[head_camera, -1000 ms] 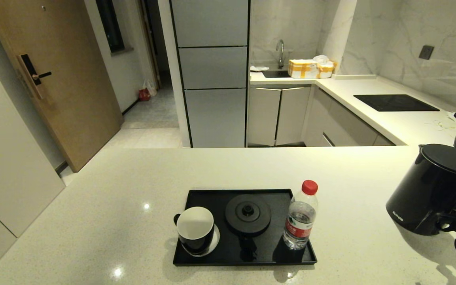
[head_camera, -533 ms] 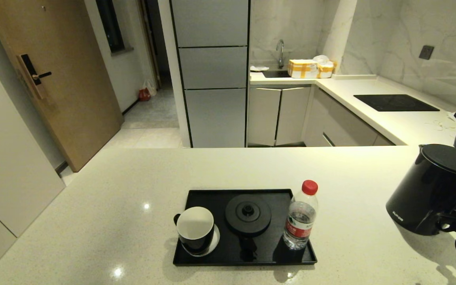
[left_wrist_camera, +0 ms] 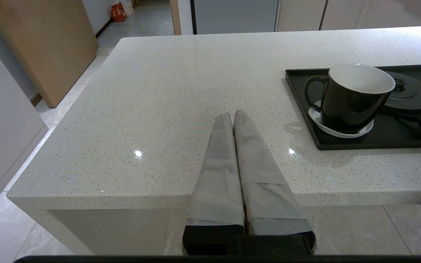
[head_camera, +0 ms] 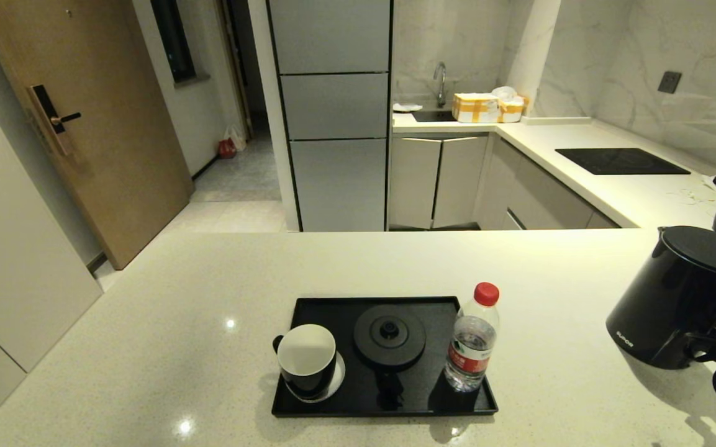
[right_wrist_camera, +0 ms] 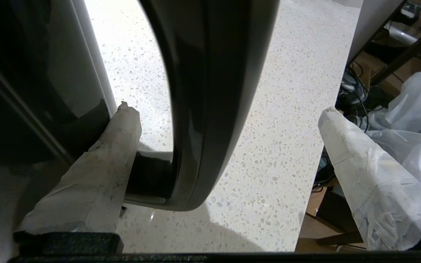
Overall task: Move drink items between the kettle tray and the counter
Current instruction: Return the kettle to its original position
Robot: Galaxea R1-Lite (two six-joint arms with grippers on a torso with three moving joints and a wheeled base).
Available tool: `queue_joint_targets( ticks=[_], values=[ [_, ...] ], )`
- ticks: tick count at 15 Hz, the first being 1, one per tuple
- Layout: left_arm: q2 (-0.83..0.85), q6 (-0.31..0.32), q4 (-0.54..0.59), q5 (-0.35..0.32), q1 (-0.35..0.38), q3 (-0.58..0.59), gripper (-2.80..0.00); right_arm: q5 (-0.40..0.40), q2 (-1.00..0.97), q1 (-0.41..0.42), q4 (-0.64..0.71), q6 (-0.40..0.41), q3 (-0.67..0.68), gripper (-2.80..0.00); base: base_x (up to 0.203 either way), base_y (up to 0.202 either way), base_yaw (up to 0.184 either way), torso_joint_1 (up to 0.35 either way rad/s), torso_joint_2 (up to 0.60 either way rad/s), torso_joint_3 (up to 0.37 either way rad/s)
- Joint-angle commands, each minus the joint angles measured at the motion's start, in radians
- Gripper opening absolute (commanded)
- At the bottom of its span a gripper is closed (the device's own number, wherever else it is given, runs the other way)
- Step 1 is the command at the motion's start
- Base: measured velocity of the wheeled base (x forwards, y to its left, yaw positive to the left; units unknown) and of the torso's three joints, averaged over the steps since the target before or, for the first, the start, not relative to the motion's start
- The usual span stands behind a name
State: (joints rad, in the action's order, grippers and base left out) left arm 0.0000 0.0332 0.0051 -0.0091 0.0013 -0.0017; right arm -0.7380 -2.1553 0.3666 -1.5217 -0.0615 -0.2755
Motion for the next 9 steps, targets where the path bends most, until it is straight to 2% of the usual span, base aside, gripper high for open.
queue_joint_targets(
  ticks=[1,9],
  values=[
    [-0.002,0.001,0.001,0.0,0.0,0.0,-2.8,-0.004,0.003,0.0,-0.008,-0.001,-0.008,0.0,0.0,0.0,0.0,0.0,0.0,0.0],
    [0.0,0.001,0.0,0.0,0.0,0.0,-2.8,-0.011,0.034,0.002,-0.008,0.0,-0.045,0.0,0.0,0.0,0.0,0.0,0.0,0.0]
  ],
)
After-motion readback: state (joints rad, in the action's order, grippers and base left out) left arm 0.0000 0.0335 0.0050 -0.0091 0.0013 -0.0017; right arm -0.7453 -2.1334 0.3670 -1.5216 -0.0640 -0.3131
